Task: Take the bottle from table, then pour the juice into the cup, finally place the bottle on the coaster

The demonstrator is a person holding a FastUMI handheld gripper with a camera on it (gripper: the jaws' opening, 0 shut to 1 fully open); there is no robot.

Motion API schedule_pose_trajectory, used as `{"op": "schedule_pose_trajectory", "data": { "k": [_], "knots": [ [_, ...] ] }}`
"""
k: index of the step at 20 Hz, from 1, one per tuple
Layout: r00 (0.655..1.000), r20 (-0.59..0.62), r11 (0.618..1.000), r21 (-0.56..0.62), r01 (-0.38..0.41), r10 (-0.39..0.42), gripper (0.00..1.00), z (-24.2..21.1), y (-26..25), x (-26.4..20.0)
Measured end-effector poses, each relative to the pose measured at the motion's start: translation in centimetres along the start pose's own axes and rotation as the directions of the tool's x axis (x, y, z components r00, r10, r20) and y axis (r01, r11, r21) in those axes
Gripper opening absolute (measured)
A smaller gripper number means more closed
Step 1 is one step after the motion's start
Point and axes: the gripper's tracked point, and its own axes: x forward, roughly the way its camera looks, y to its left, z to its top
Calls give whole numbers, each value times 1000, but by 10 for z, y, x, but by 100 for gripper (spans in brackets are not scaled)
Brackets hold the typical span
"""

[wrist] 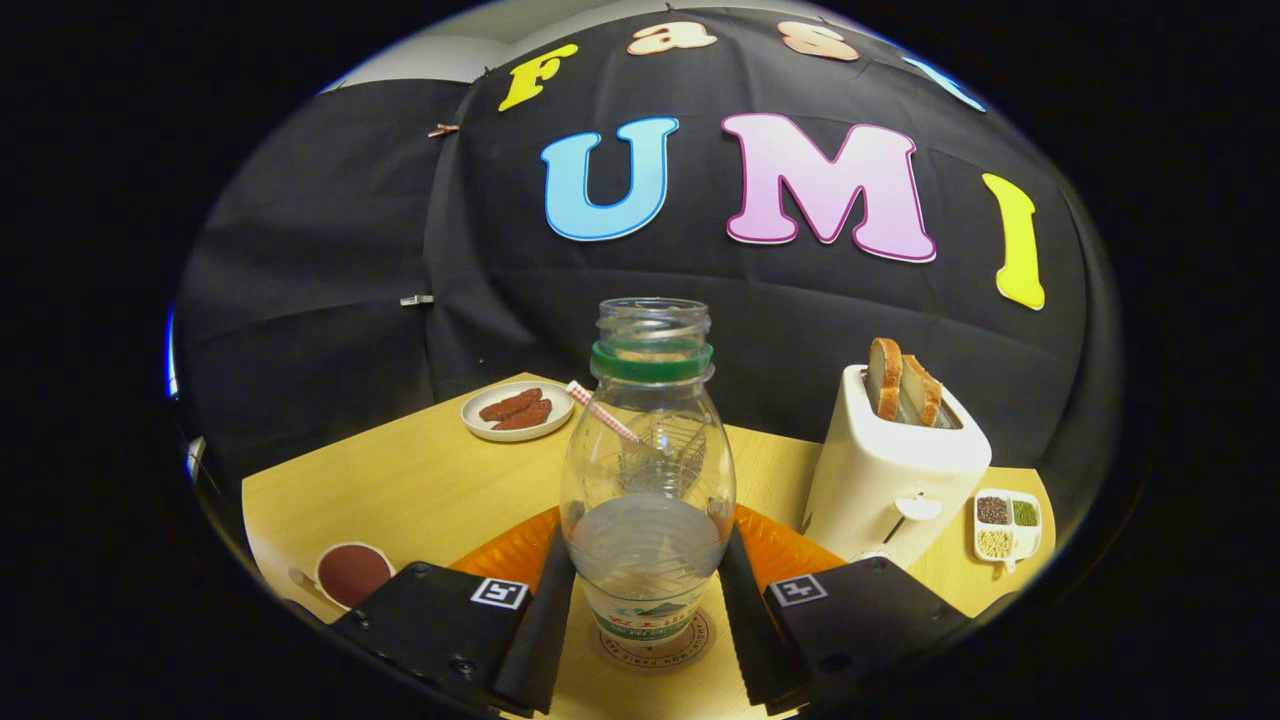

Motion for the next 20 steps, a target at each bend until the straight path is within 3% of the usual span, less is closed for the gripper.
{"op": "schedule_pose_trajectory", "data": {
  "k": [15, 19, 20],
  "knots": [
    [1000, -1, 1000, -9, 2, -2, 76, -22, -9, -2],
    [999, -44, 1000, 14, 0, 0, 78, -32, -9, -3],
    [999, -48, 1000, 13, -2, 3, 83, -32, -9, -4]
  ]
}}
